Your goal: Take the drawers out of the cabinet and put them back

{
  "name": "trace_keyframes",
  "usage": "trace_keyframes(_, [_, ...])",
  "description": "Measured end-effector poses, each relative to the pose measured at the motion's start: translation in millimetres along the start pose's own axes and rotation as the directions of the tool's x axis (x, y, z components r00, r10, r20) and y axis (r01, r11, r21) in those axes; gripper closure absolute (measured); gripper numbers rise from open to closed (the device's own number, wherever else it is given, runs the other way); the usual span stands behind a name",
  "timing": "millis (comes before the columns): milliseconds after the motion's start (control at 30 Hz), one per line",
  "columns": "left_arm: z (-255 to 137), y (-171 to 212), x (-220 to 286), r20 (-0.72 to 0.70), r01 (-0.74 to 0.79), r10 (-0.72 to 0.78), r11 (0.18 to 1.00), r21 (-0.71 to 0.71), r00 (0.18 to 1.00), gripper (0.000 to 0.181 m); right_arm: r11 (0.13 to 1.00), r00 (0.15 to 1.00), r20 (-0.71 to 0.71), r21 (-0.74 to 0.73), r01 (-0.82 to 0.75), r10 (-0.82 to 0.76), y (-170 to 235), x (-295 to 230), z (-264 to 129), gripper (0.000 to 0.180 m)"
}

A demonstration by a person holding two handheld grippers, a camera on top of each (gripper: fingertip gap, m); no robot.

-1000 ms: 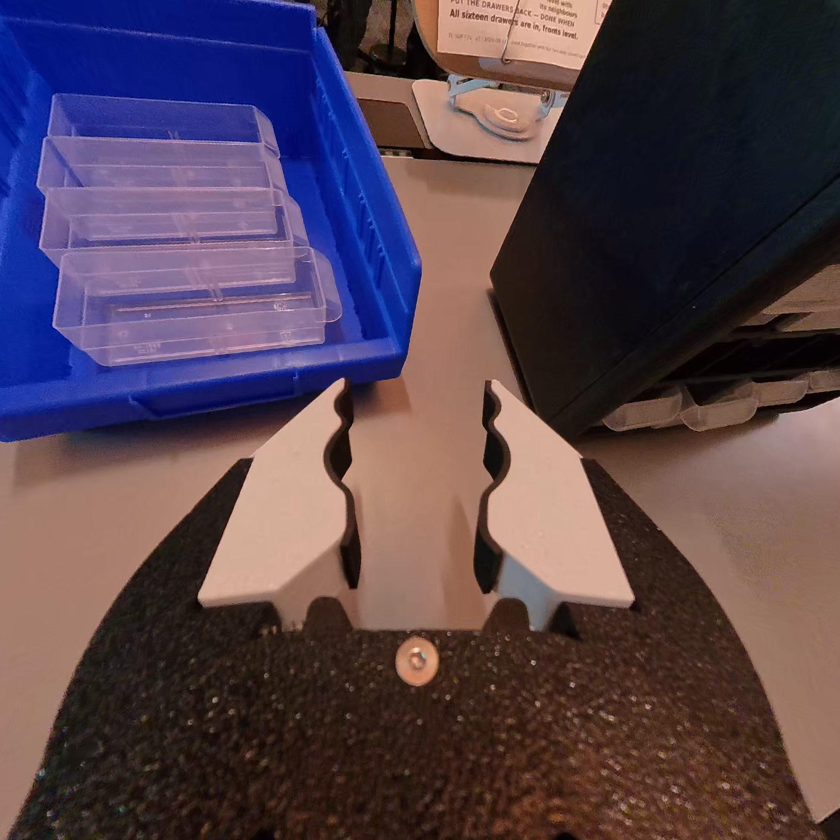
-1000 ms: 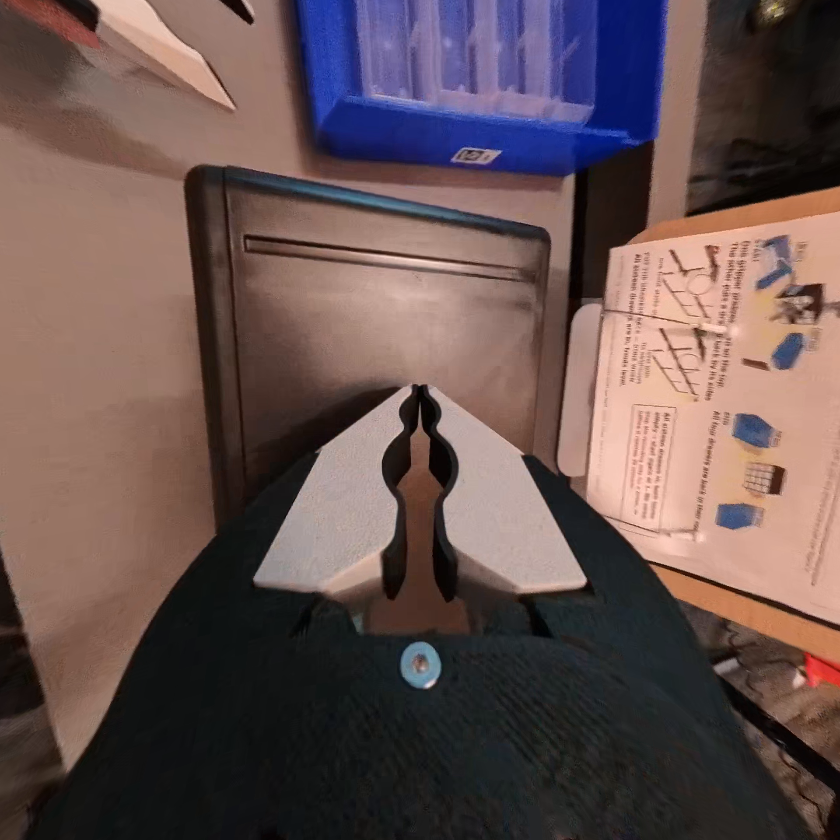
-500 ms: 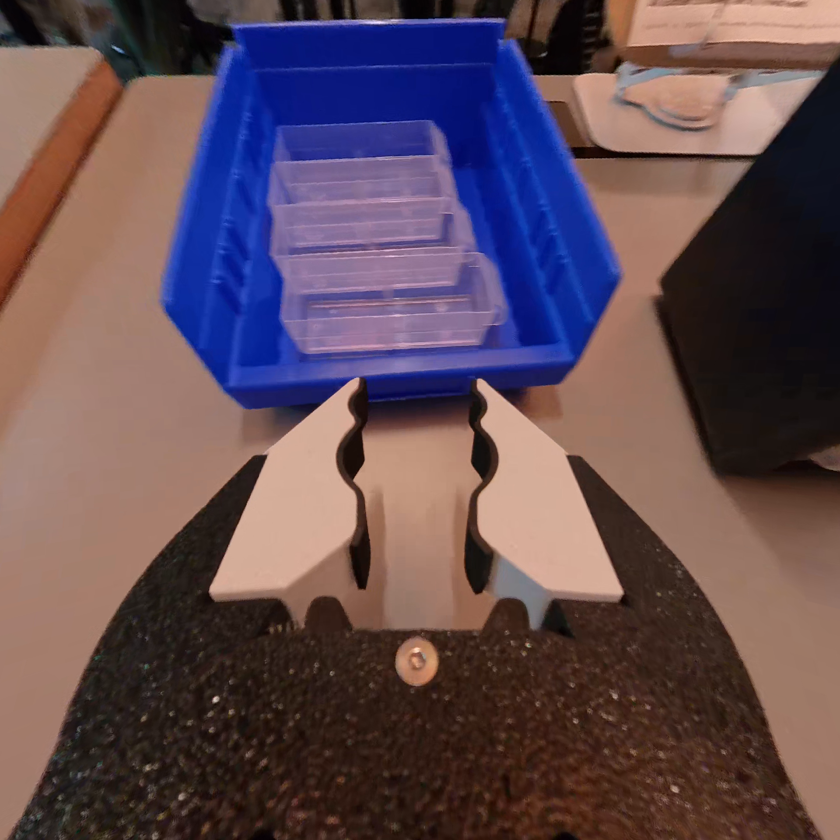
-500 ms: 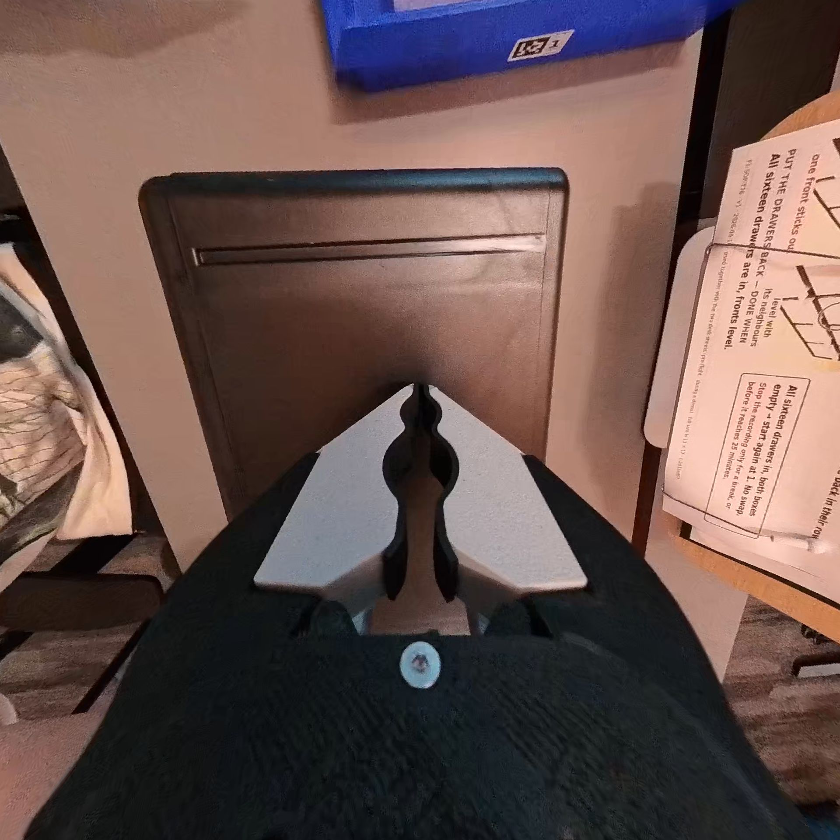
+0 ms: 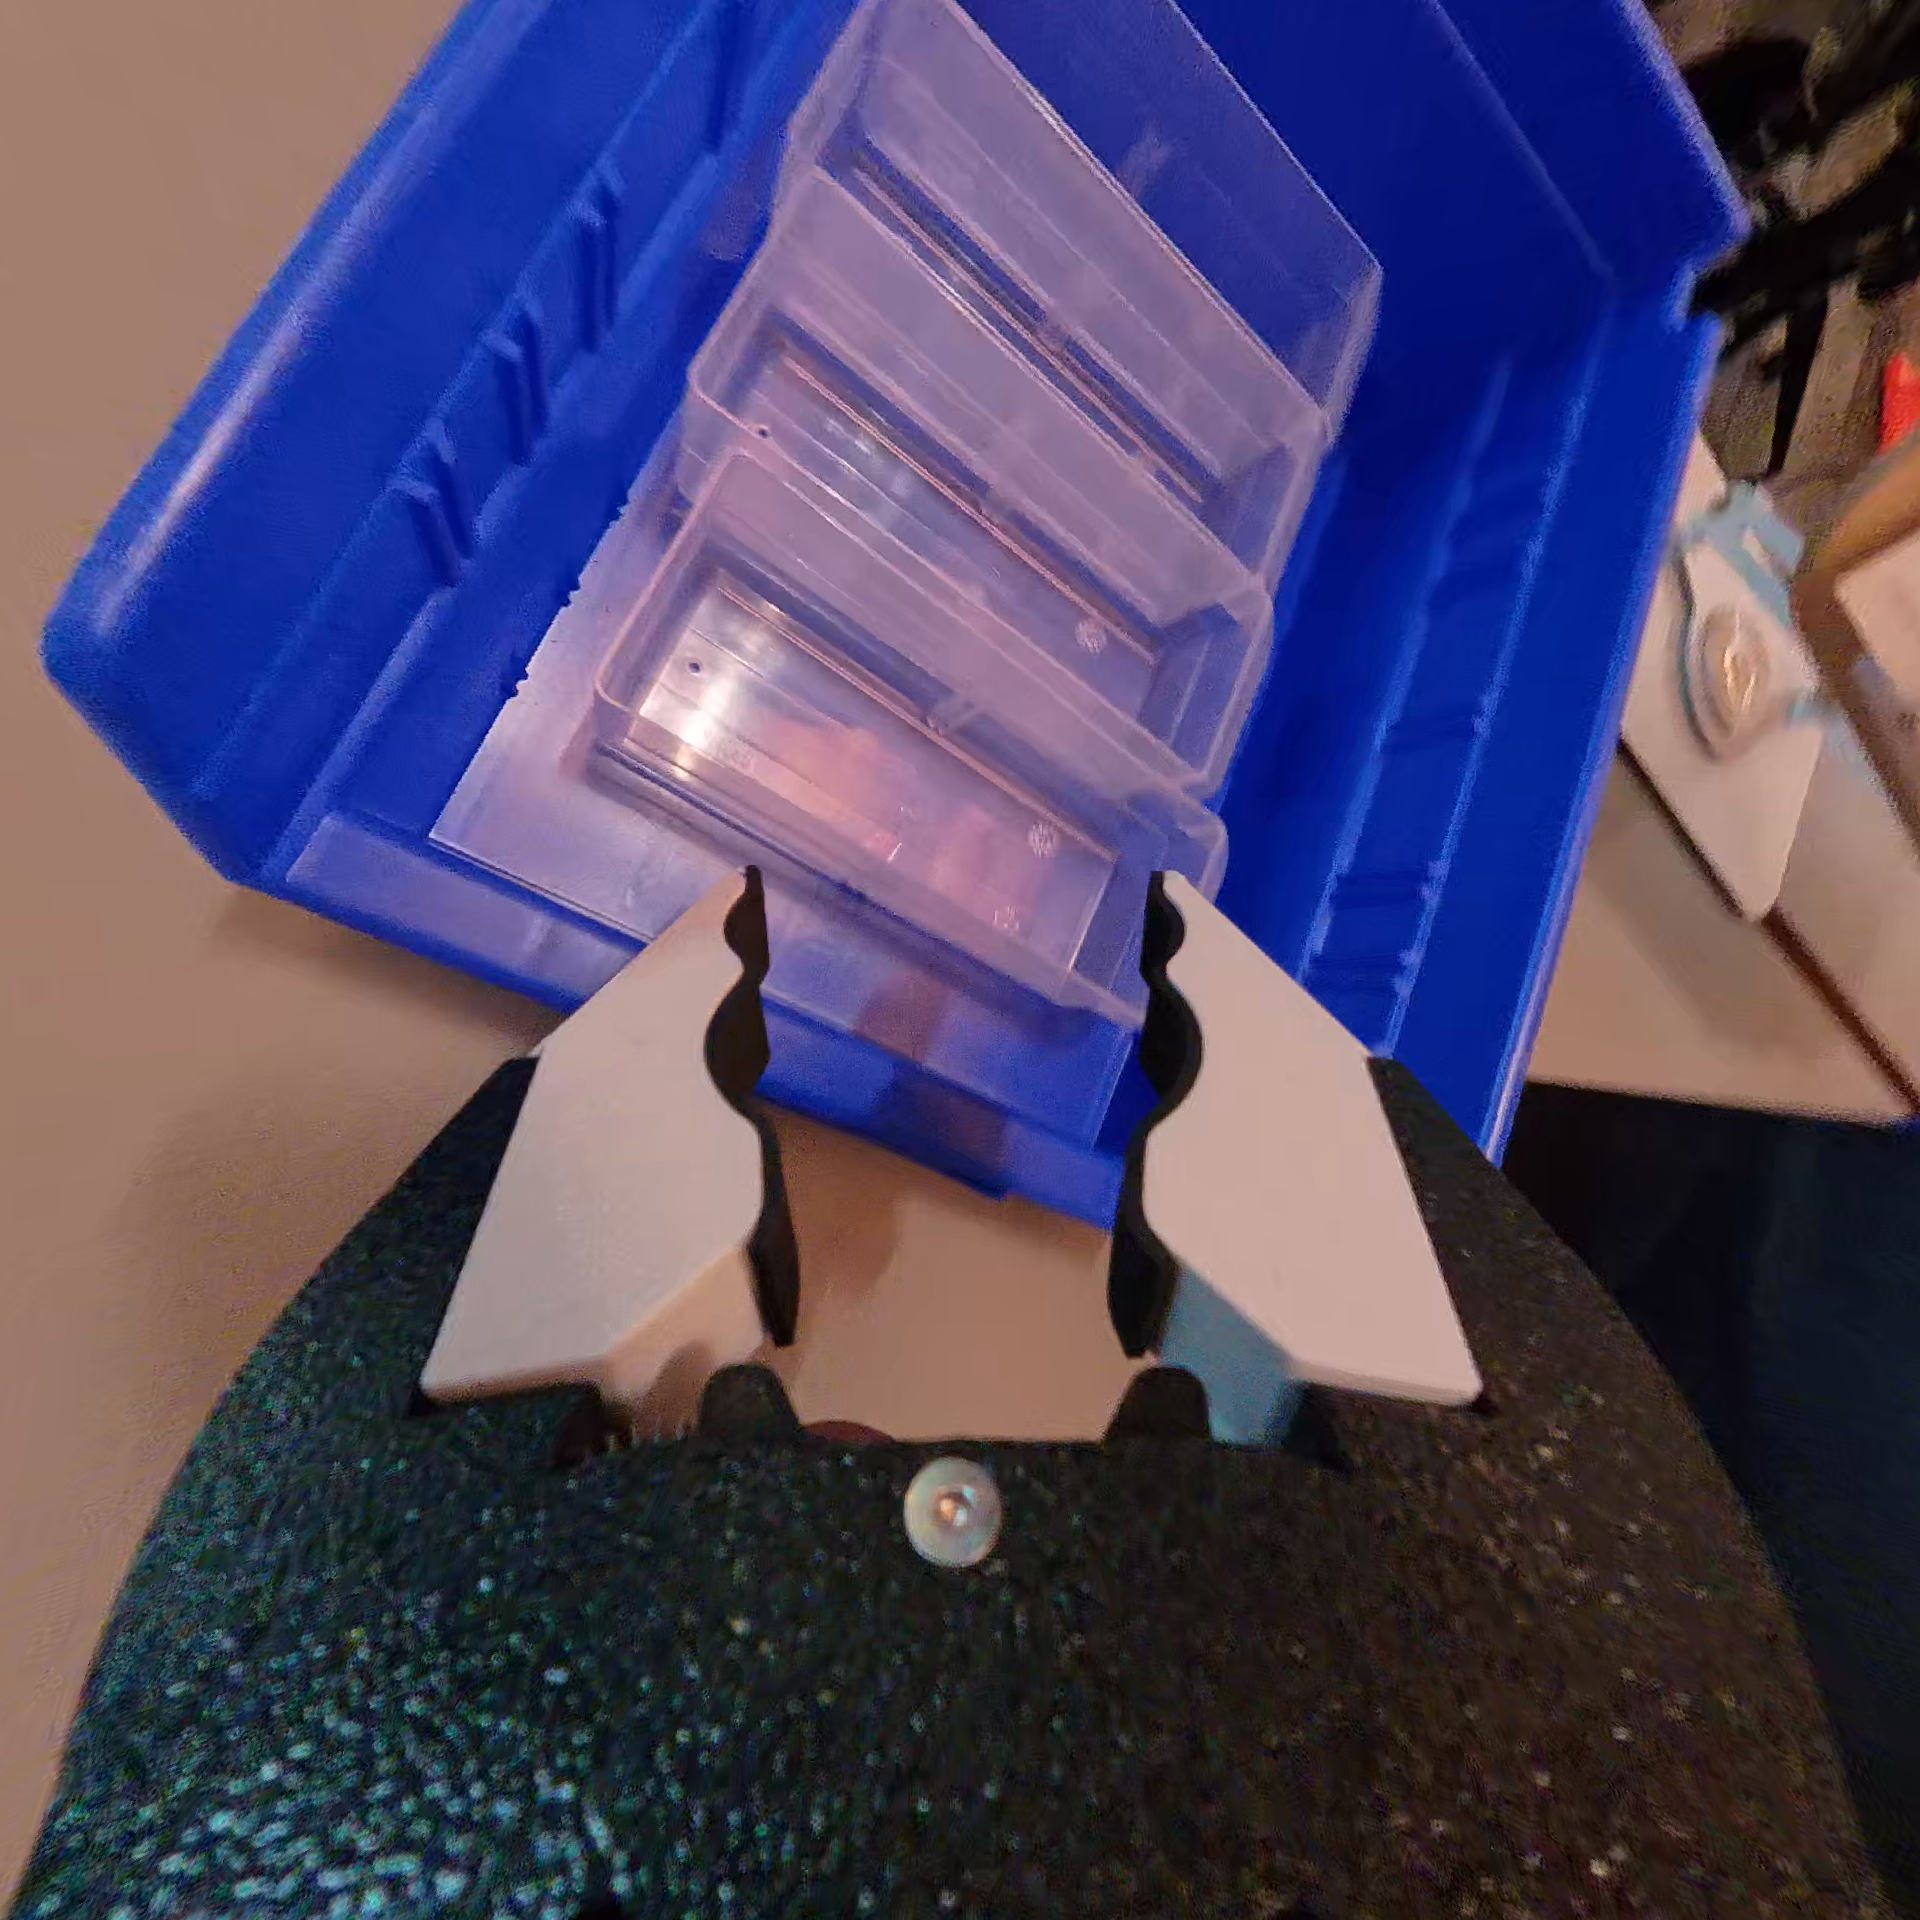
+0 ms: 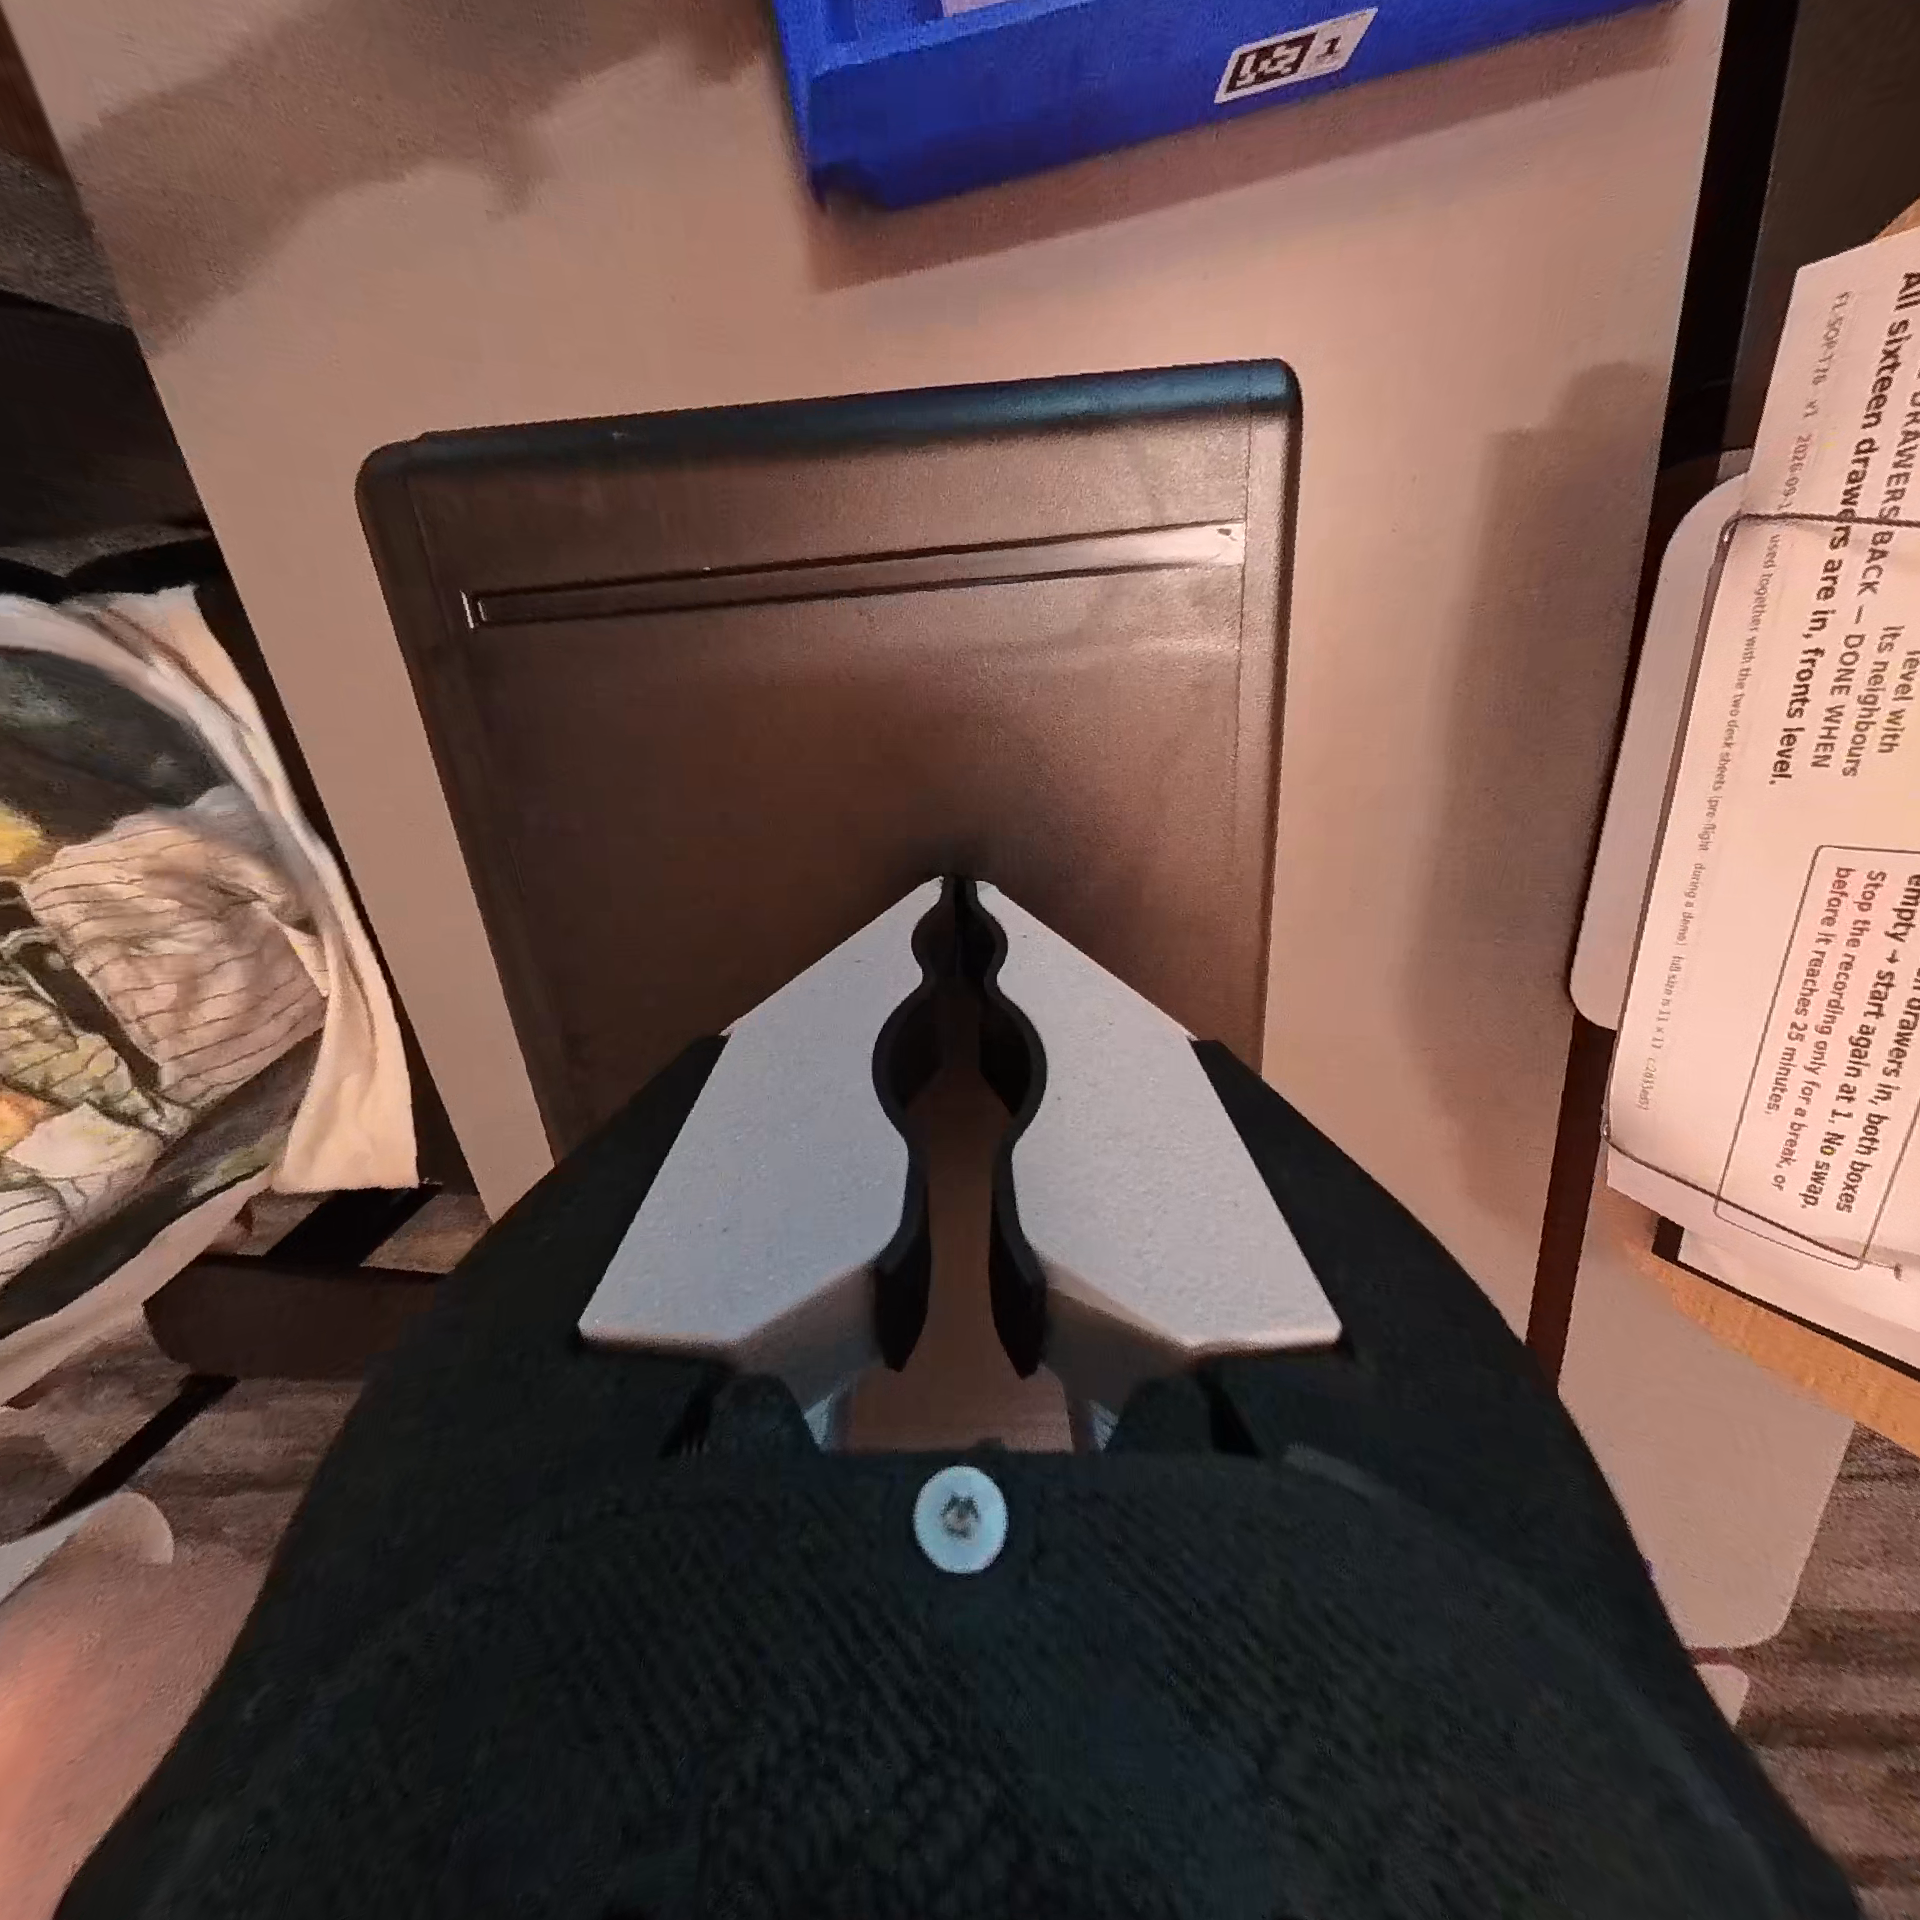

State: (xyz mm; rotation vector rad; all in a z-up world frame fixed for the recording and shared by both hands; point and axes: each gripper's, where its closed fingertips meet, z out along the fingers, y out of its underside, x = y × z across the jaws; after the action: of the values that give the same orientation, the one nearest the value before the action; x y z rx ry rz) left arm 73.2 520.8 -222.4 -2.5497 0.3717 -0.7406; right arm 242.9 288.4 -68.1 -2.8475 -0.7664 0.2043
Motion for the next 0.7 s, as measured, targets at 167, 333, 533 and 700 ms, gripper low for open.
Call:
trace_keyframes(167, [17.6,-0.5,-3.6,0.071,0.138,-0.131,0.985,-0.104,0.989,0.114,0.998,0.999,-0.021,-0.056,0.029,-0.030,0.2,0.1,0.5,0.180])
trace_keyframes(333, [27.8,7.1,-16.0,0.241,0.214,-0.169,0.961,-0.174,0.956,0.129,0.988,0.996,-0.053,-0.137,0.065,-0.073,0.4,-0.3,0.9,0.180])
trace_keyframes(533, [36.4,12.3,-17.1,0.402,0.228,-0.132,0.953,-0.201,0.906,0.123,0.985,0.995,-0.065,-0.160,0.067,-0.078,0.4,-0.3,1.2,0.180])
trace_keyframes(700, [36.1,16.7,-19.5,0.493,0.238,-0.115,0.951,-0.196,0.862,0.142,0.988,0.993,-0.080,-0.137,0.069,-0.081,0.3,-0.5,1.1,0.180])
